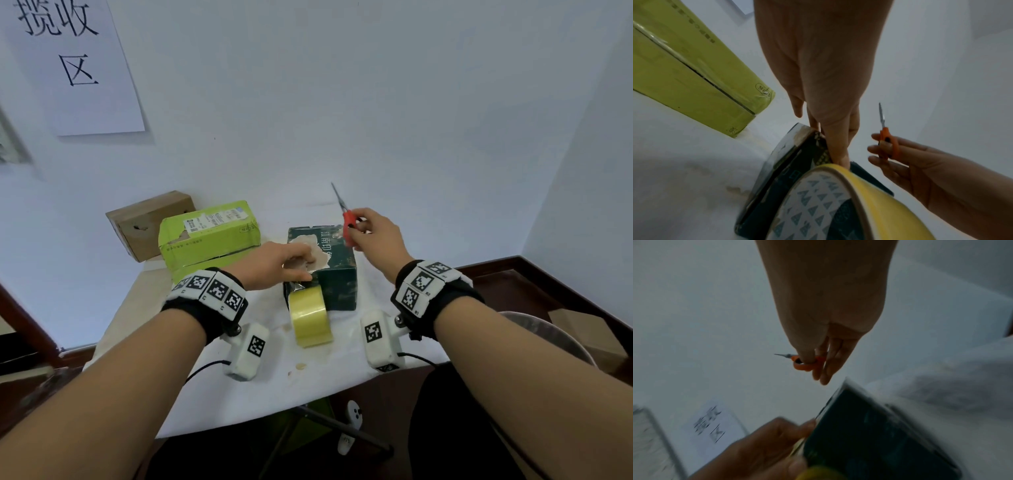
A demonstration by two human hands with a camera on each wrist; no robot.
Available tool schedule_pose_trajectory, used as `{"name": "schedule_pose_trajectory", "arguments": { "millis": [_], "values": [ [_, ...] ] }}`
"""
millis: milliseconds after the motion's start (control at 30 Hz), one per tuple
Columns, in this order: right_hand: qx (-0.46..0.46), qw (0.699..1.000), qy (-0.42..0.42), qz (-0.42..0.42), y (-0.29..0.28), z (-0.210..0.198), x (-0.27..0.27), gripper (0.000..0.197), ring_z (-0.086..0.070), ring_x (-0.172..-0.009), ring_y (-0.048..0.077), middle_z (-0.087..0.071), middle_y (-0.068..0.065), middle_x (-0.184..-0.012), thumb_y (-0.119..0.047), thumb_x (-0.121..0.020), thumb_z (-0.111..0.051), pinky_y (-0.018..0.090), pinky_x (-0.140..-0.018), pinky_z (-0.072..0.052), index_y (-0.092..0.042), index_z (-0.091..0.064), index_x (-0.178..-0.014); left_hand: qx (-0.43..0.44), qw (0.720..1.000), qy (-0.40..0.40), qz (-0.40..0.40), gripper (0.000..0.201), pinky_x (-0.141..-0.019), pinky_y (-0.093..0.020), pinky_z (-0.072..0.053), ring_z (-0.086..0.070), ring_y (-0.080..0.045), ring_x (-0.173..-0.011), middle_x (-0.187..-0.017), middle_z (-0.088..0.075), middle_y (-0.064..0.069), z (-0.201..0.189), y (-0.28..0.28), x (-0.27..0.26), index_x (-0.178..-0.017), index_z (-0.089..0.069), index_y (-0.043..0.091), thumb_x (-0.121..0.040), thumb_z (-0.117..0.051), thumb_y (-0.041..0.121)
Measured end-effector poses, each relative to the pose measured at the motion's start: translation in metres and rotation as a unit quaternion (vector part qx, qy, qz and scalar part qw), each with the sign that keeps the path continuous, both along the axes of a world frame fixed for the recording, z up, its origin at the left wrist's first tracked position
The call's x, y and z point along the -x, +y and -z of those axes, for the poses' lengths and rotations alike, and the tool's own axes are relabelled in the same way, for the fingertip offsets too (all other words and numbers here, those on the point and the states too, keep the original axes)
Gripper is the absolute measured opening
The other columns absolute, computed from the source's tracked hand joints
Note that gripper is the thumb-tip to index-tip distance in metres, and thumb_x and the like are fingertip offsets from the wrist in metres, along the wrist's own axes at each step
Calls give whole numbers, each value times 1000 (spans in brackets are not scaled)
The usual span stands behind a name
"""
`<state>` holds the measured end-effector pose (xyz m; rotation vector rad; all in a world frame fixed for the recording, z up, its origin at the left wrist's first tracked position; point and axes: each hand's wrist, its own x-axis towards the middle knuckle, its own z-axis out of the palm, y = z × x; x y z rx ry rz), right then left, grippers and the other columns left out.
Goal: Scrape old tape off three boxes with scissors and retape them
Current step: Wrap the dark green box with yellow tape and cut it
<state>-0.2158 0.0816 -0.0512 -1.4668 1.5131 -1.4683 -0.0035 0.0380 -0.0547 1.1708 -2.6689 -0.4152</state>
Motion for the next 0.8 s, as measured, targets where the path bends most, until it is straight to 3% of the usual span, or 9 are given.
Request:
{"name": "schedule_pose_trajectory", "arguments": {
  "millis": [100,200,267,333,433,533,667,733,800],
  "values": [
    [-17,997,45,-66,-3,2,-20,23,-69,-86,21,-72,7,-94,-13,-91,-58,33,-79,-57,-25,-59,-111,-6,1000,10,13,36,-82,-28,-44,-57,-15,-86,-110,-66,-6,-1,-4,1,-119,-59,16,-88,-66,34],
    [-36,988,117,-93,-3,10,-27,28,-65,-93,16,-72,4,-99,-18,-92,-56,15,-76,-47,-25,-55,-120,13,1000,4,23,39,-67,-15,-39,-49,0,-68,-113,-66,0,2,-6,-4,-123,-57,21,-89,-65,37],
    [-39,989,122,-80,-3,13,-26,27,-64,-91,14,-72,3,-96,-20,-93,-55,13,-71,-44,-26,-54,-119,19,999,10,28,44,-79,-6,-34,-54,5,-97,-134,-56,11,5,-8,-10,-129,-57,25,-87,-67,35],
    [-42,989,124,-70,-3,15,-25,26,-64,-91,15,-72,2,-96,-21,-94,-54,20,-77,-47,-26,-54,-119,26,999,35,27,46,-98,-13,-33,-41,0,-130,-142,-48,12,9,-9,-13,-131,-58,27,-87,-68,32],
    [-39,984,163,-59,-6,18,-28,29,-60,-89,14,-70,-2,-101,-24,-93,-53,24,-76,-45,-30,-52,-122,34,998,47,13,44,-105,-24,-35,-36,-6,-137,-142,-50,8,13,-8,-12,-130,-58,29,-87,-68,30],
    [-31,981,186,-49,-5,21,-29,30,-57,-88,12,-68,0,-105,-28,-94,-53,20,-69,-41,-32,-51,-123,39,999,22,14,47,-103,-21,-34,-36,-3,-137,-144,-46,13,12,-4,-12,-134,-54,31,-88,-66,33],
    [-34,982,182,-47,0,20,-30,32,-61,-105,18,-66,2,-117,-28,-94,-54,31,-89,-47,-30,-51,-126,-11,985,157,-72,37,-89,-15,-40,-54,2,-110,-123,-56,25,5,5,-16,-124,-60,33,-88,-65,40],
    [-33,979,196,-39,2,19,-31,33,-59,-110,20,-64,4,-120,-28,-94,-54,32,-92,-46,-29,-50,-127,-59,949,270,-154,12,-75,-17,-47,-63,-4,-83,-95,-69,12,1,8,-22,-96,-68,24,-91,-62,34],
    [-32,977,206,-34,3,19,-33,32,-58,-112,21,-64,4,-122,-27,-94,-54,32,-92,-44,-29,-51,-126,-169,912,305,-216,23,-64,-22,-55,-64,-11,-63,-80,-69,-6,-2,12,-28,-81,-65,11,-96,-57,27]
  ]
}}
